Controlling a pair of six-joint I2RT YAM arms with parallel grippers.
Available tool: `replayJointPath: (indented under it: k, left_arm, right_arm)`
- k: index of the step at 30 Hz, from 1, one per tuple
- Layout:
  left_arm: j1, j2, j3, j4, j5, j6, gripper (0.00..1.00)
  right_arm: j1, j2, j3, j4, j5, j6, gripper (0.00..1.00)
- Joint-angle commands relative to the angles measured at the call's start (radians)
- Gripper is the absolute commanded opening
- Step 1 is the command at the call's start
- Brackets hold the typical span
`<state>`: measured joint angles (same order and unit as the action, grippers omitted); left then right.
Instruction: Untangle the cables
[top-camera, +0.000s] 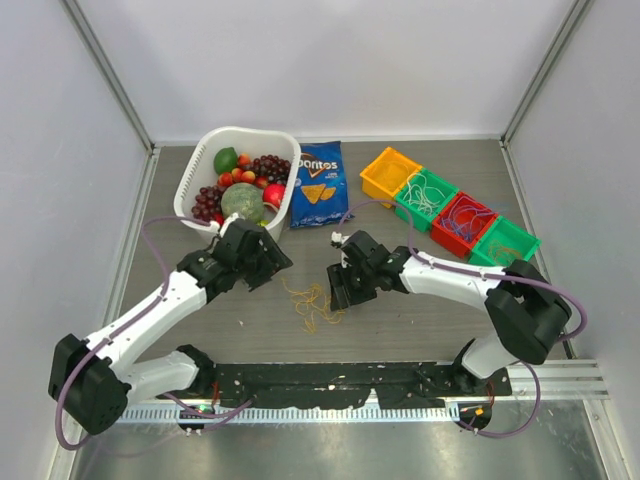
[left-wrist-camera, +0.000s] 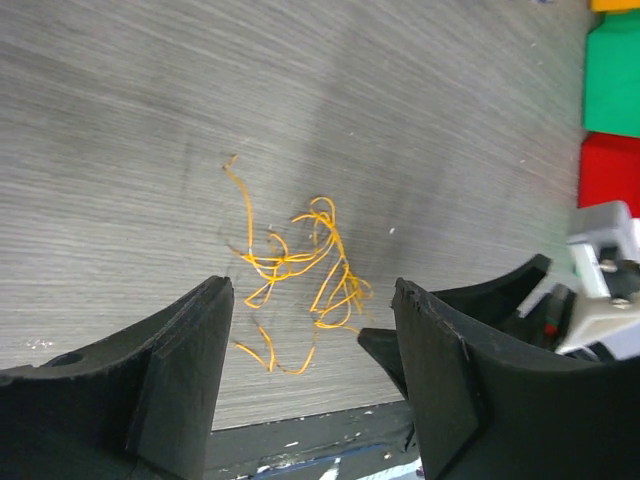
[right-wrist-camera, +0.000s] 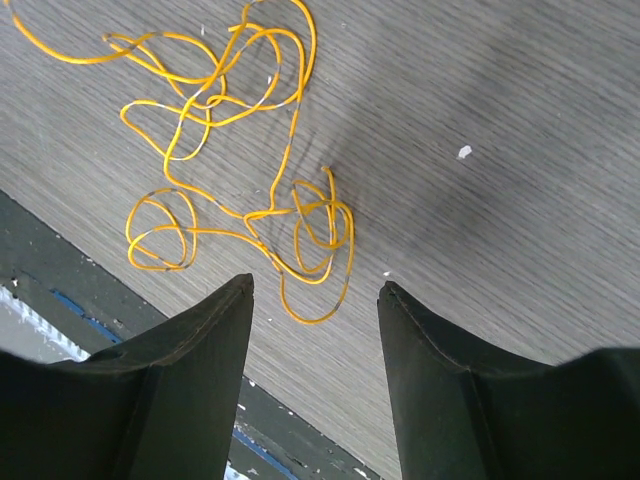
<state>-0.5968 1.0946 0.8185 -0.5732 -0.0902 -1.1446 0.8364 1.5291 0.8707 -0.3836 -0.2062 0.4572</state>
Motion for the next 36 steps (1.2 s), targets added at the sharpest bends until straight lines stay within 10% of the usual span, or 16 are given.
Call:
replayJointPath:
  k: [1,14,21,31,36]
  left_arm:
    - [-0.055,0.001,-0.051,-0.038,-0.092,-0.064,0.68]
    - [-0.193,0.192,-0.124,0.274,-0.243,-0.259,0.65]
    - [-0.201,0.188,-0.131,0.251,-0.341,-0.234,0.11]
    - [-0.232,-0.244,0.026,0.084,-0.381,-0.066,0.0]
    - [-0.232,-0.371,0.249,0.163,-0.427,0.136,0.0]
  right_arm:
    - [0.004,-0.063,-0.019,0.046,-0.002,-0.009,0.58]
    - [0.021,-0.069,-0.039,0.095,-0.032,-0.011,0.59]
    - [0.046,-0.018,-0.041,0.117,-0.012,0.018,0.56]
    - [0.066,-0.078,-0.12,0.082,0.293,0.165,0.01]
    - [0.064,-0.187,-0.177,0.0,0.454,0.231,0.01]
